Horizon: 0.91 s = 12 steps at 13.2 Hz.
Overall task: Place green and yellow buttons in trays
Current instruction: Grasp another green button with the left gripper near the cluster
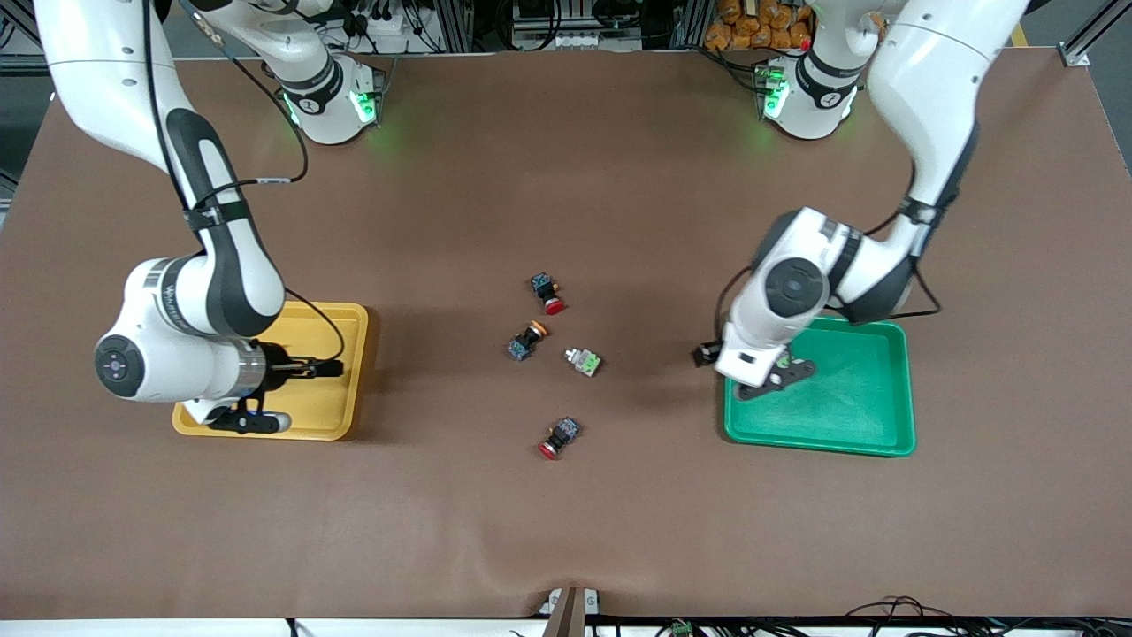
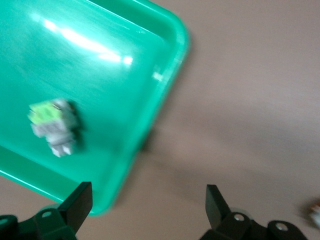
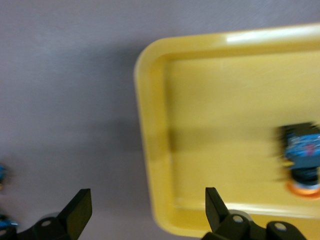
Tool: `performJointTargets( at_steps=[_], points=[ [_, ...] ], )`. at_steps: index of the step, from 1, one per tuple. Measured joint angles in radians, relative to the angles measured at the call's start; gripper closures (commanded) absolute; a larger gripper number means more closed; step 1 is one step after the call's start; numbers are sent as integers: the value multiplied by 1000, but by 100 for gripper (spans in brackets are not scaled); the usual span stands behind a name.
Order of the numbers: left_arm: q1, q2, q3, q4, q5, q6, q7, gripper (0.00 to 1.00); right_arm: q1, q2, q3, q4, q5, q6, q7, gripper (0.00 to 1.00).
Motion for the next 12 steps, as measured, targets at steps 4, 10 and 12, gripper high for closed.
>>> performJointTargets(
  at_steps=[4,10,12],
  points=[
    [-122,90,1,135,0,1,-200,0,86,-2,4,16,72,0,245,0],
    [-219,252,15,314,0,30,-467,0,136,-2,3,35,90,6,404,0],
    [-268,282,57,345,0,47,-525,0,137,0,3,35,90,6,413,0]
  ],
)
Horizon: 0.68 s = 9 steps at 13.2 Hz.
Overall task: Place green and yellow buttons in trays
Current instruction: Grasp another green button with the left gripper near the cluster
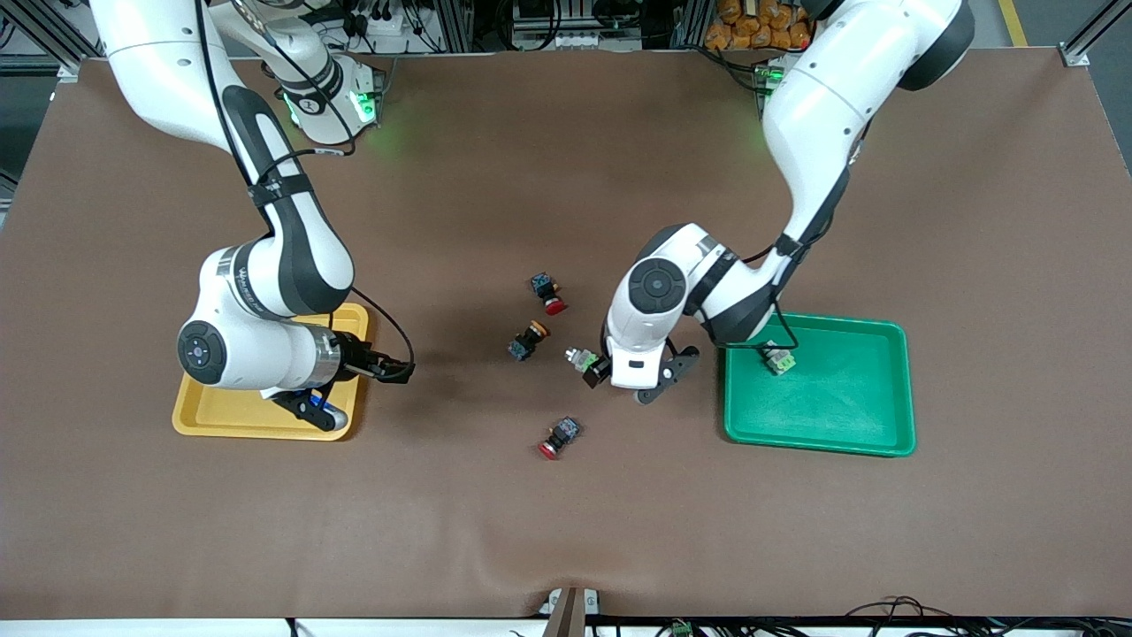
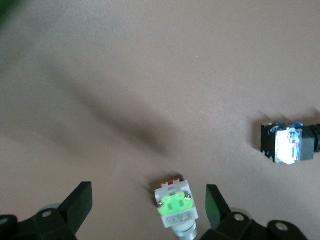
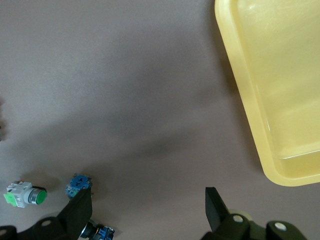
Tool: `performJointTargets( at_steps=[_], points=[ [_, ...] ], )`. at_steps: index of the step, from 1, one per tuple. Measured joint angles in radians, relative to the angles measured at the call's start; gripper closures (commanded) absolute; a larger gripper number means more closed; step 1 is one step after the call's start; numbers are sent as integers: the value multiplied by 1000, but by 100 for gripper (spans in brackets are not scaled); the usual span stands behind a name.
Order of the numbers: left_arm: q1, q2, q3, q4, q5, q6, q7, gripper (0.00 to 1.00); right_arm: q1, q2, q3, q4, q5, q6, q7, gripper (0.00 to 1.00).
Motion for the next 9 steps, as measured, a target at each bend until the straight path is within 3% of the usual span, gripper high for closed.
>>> performJointTargets(
  at_steps=[3,9],
  points=[
    [-65,29,52,13,0,28,-60,0,-1,4,-7,0,1,0,1,0],
    [-94,49,55,16,0,72,-135,2,0,8,-6,0,1,9,4,0]
  ],
)
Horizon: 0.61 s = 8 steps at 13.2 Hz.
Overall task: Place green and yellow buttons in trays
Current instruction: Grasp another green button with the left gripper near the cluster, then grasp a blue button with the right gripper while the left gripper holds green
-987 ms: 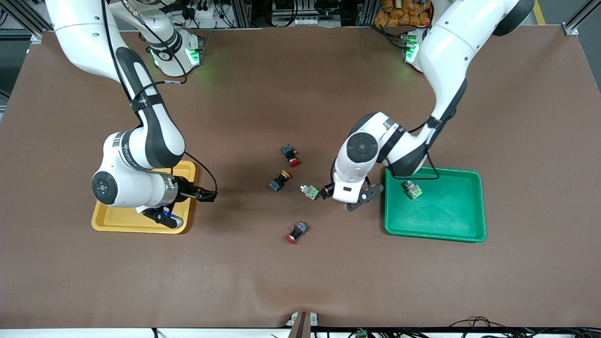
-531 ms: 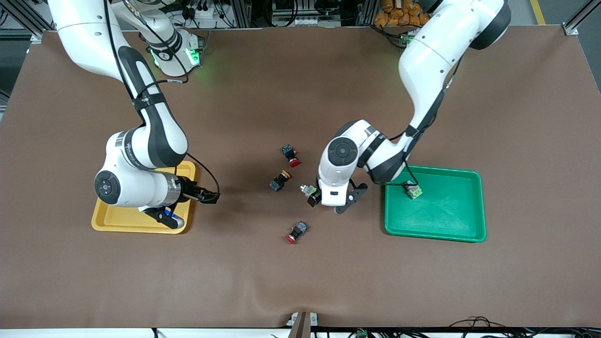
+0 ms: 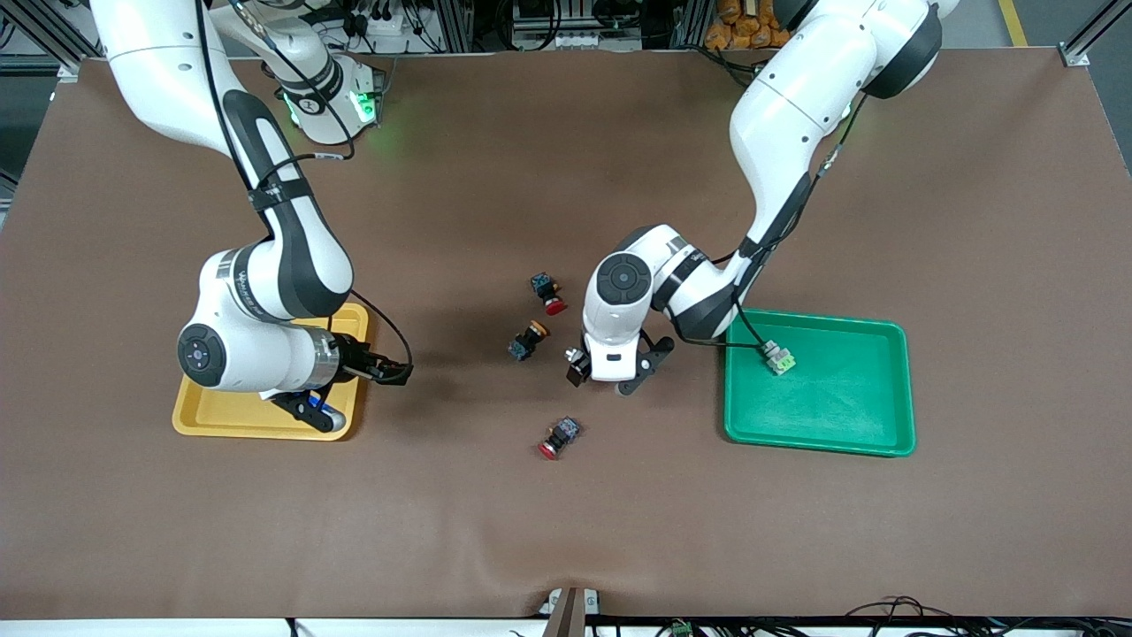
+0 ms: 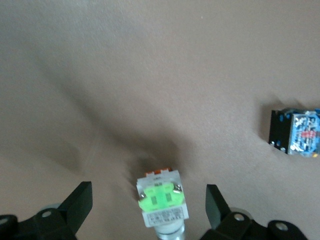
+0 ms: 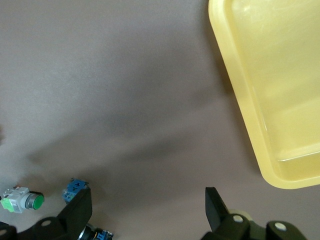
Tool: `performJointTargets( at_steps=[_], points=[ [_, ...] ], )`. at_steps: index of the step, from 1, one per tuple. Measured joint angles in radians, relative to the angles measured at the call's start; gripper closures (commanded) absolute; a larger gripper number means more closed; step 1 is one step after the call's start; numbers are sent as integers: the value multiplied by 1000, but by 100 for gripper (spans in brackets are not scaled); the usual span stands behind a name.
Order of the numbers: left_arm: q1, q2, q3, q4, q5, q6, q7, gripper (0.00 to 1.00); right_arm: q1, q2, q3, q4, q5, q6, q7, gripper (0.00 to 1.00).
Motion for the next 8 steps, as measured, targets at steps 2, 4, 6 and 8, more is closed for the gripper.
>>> performJointTargets(
  at_steps=[2,4,6,8],
  points=[
    [-6,12,0,0,0,35,-17,4,2,1,1,0,0,5,10,0],
    [-6,25,2,0,0,55,-18,15,3,2,3,0,0,9,16,0],
    [-10,35,6,1,0,63,-18,45,4,3,3,0,0,10,18,0],
    [-22,41,12,1,0,67,-18,82,4,4,3,0,0,11,18,0]
  ],
)
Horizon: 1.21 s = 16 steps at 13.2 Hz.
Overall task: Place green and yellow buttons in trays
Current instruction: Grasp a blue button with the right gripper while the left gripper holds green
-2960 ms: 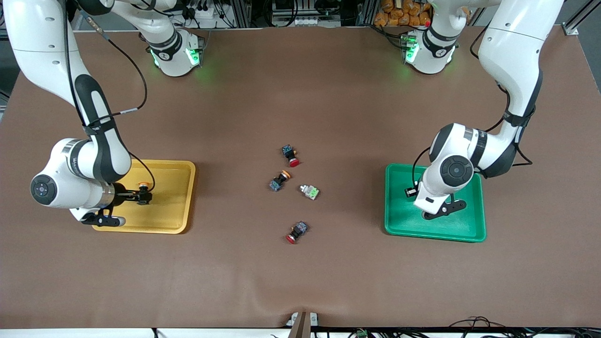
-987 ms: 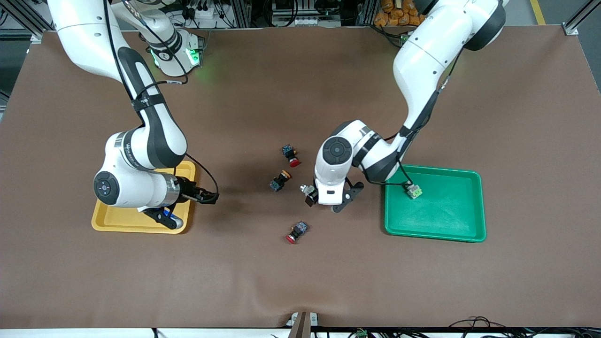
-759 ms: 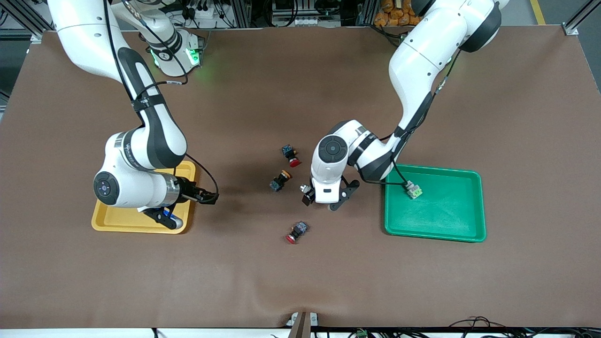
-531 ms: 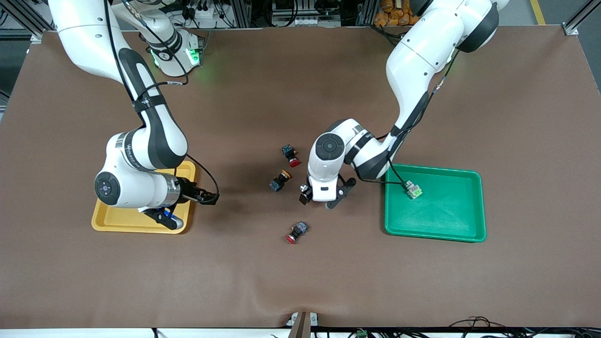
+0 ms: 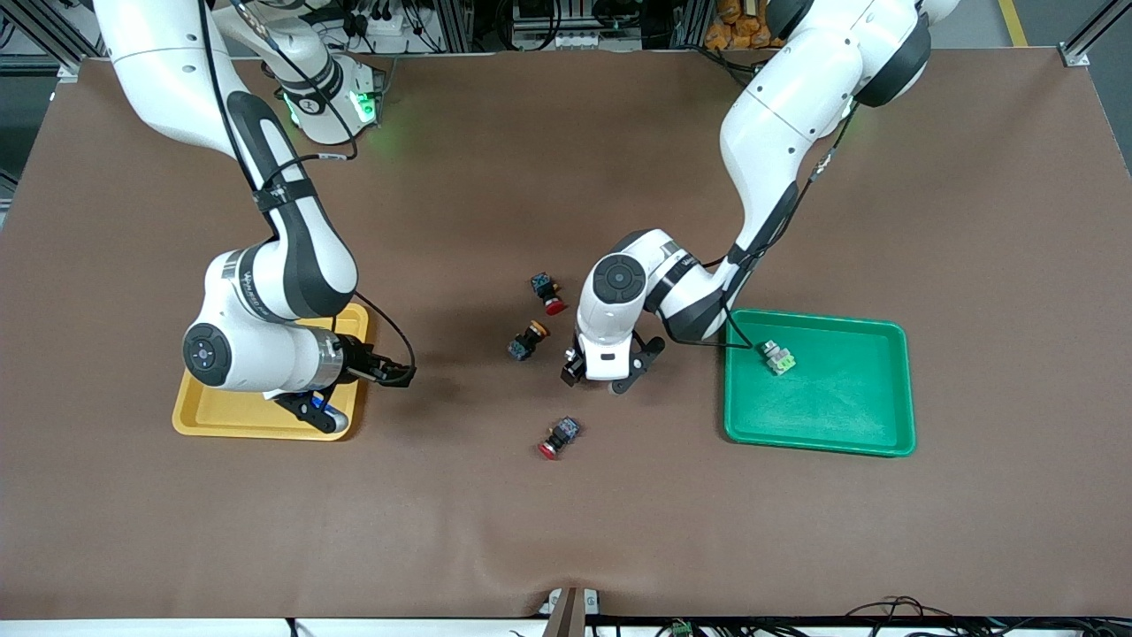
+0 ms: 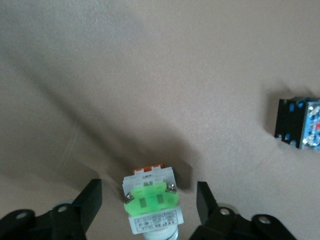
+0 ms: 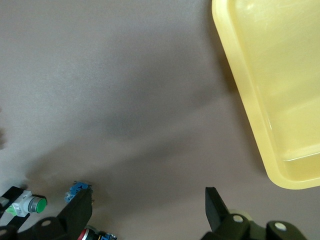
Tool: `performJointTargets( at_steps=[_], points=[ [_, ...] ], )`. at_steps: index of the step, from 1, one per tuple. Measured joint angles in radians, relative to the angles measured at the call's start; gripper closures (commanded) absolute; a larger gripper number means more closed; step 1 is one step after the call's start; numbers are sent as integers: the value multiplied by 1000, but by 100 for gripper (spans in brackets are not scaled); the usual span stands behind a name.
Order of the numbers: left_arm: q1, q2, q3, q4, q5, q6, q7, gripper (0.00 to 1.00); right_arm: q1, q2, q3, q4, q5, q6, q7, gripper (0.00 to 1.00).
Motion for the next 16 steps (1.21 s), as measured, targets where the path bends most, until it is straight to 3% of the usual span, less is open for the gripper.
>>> performJointTargets(
  at_steps=[2,8,13,16],
  points=[
    [-9,0,3,6,0,0,0,99,0,0,0,0,0,0,1,0],
    [-6,0,13,27,0,2,0,100,21,0,2,18,2,1,78,0],
    [11,-13,16,37,0,2,0,100,146,0,4,53,5,9,241,0],
    [29,-33,17,38,0,2,0,100,159,7,2,53,5,11,259,0]
  ],
)
